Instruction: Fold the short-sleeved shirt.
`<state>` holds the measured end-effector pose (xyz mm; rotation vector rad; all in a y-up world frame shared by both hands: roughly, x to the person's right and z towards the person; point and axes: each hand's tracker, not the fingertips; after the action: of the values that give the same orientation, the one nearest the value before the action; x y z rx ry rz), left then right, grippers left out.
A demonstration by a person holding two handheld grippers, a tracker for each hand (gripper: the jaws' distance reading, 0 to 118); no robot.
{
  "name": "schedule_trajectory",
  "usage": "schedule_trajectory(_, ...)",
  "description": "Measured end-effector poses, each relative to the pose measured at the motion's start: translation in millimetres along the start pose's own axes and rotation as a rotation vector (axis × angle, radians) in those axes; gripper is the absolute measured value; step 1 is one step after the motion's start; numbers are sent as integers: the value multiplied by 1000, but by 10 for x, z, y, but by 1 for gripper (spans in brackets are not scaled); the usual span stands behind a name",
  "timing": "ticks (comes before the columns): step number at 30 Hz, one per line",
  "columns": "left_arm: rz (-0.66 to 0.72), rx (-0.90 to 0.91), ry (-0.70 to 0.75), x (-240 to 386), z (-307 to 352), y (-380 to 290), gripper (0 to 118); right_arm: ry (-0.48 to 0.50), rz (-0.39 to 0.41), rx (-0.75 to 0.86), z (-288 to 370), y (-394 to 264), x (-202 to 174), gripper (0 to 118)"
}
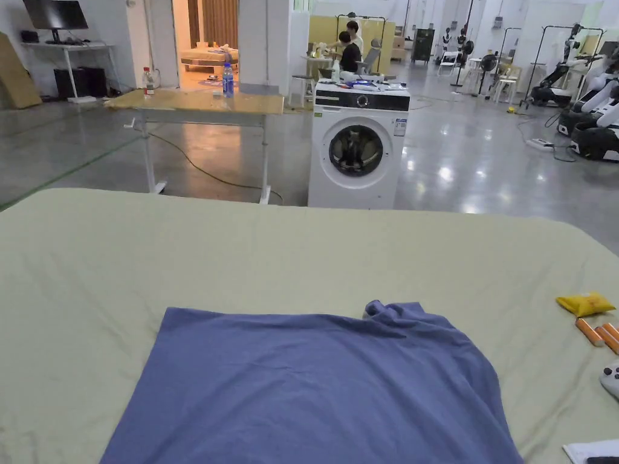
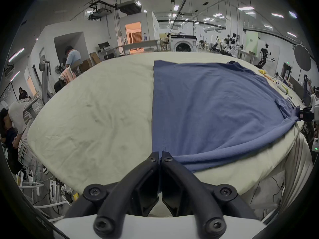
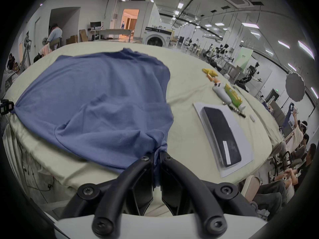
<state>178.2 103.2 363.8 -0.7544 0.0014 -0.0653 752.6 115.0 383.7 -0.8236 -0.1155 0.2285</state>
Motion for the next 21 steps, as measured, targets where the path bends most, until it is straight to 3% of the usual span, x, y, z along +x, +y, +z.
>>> schedule_trajectory(8,1,-99,-2,-43,-205,62,0,13,10,-101,-201,27,-74,6)
schedule_trajectory(12,28,-108,-19,16,-38,186,1,16,-28,-131,-127,150,-20,14)
schedule_trajectory(13,42,-80,-32,19,10,220,9,0,-43,-124,-74,191,-21,25)
schedule_trajectory(15,43,-4,-34,71,116,302,28,-28,-75,-61,42,268,0,65)
schedule_trajectory(16,41,32,-25,139,196,360,35,-21,-89,-25,91,320,4,75)
schedule_trajectory(21,65,190,-35,330,294,693,37,11,-169,182,243,627,-62,76)
